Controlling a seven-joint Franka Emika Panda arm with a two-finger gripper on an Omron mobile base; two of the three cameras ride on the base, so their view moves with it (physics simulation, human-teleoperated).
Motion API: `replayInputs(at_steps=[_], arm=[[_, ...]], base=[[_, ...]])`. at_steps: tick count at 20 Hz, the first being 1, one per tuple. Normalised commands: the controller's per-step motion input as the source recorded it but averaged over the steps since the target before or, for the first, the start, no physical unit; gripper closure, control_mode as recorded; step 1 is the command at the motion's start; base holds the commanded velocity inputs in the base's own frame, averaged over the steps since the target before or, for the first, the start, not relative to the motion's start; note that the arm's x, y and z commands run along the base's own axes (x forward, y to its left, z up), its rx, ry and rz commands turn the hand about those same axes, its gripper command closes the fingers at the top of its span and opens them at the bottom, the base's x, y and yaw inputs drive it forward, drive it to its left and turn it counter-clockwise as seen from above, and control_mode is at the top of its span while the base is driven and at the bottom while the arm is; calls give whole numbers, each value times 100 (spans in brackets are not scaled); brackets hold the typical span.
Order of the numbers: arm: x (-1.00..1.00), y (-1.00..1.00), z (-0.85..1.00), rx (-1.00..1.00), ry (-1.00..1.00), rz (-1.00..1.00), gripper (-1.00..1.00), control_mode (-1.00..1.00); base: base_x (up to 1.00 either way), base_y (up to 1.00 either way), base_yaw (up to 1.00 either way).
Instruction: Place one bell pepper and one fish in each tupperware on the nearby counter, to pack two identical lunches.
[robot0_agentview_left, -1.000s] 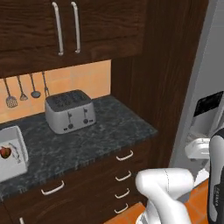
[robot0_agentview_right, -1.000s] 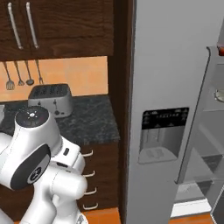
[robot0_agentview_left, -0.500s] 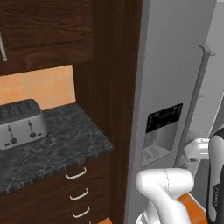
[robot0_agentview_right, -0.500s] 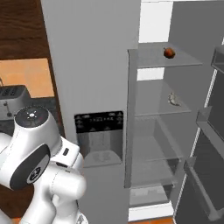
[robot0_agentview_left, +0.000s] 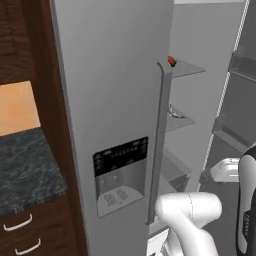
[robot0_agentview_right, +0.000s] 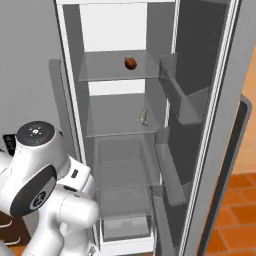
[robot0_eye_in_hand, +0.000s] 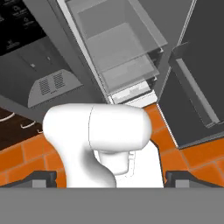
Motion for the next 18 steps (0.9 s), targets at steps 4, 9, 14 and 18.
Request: replayInputs(at_steps=[4,9,14,18], arm=[[0,0,0,0,0,0,-100,100],[0,0,0,0,0,0,-100,100],[0,0,0,0,0,0,-100,100],[0,0,0,0,0,0,-100,100]], base=[[27,-38,12],[6,0,6],[27,0,29],[19,-6,31]])
